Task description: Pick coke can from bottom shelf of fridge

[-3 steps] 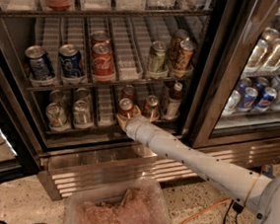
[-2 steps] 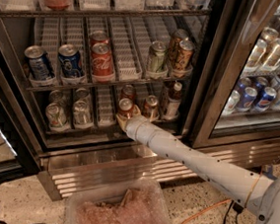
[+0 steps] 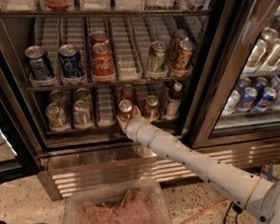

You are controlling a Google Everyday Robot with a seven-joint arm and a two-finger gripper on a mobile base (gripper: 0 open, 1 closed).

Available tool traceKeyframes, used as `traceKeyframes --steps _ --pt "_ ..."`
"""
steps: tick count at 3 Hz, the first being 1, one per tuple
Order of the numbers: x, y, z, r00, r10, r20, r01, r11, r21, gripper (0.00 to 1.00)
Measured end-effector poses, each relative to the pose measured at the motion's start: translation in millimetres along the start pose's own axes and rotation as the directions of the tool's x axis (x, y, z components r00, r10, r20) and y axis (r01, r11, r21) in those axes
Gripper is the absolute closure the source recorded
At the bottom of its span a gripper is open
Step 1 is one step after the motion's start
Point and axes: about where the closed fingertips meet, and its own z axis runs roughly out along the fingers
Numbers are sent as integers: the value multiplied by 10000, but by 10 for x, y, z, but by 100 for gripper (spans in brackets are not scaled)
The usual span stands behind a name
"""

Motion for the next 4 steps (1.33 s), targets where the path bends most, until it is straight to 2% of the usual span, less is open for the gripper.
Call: traceKeyframes --steps 1,4 --pt "56 67 -21 9999 -162 -44 161 9997 -194 100" --pt "72 28 -40 9998 -187 -60 185 9995 -244 100"
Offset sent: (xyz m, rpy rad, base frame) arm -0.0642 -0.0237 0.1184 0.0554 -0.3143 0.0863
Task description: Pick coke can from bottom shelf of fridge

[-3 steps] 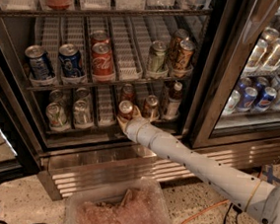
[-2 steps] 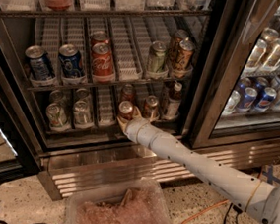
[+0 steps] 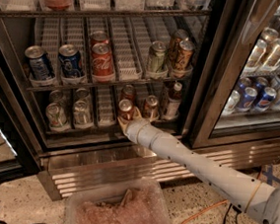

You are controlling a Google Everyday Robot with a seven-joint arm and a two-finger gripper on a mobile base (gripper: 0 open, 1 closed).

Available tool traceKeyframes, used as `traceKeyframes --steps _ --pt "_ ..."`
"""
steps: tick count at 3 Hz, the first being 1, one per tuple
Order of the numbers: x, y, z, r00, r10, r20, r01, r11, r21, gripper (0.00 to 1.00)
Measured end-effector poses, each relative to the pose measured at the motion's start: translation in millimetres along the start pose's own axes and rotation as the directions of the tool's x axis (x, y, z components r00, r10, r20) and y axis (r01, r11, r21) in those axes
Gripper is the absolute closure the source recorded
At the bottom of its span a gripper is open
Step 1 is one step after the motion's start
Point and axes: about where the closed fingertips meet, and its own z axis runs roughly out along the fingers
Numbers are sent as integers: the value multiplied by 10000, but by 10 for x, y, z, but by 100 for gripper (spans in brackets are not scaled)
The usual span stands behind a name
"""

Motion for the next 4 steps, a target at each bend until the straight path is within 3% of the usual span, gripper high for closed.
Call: traceKeyframes --steps 2,3,4 --pt "2 -24 -7 10000 0 0 0 10000 0 100" --pt "-227 4 -76 9990 -179 411 184 9998 -117 85" --pt "-473 54 -202 9960 -322 829 346 9990 -272 62"
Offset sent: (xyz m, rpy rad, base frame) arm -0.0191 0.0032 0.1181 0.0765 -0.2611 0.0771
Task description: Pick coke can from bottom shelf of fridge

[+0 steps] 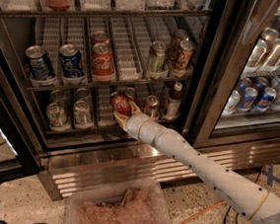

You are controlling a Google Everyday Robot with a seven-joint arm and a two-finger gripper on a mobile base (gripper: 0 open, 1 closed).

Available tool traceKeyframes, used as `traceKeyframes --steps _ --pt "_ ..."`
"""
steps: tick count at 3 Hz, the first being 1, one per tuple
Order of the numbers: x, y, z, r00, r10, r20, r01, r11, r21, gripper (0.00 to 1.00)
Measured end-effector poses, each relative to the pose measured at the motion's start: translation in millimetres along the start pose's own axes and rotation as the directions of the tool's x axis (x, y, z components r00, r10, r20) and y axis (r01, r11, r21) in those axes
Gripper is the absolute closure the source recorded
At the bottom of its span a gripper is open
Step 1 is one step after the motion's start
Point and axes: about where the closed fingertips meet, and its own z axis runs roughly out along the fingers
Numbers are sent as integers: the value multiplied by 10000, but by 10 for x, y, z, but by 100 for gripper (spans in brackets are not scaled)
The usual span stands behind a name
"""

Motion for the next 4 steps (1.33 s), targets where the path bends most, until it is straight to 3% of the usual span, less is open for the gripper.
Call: traceKeyframes --steps 2,3,4 --pt "-181 73 -73 9996 -95 266 101 9997 -222 15" --pt "-224 91 -87 9997 -145 175 151 9994 -318 0" --pt "-224 92 -87 9997 -145 175 151 9994 -318 0"
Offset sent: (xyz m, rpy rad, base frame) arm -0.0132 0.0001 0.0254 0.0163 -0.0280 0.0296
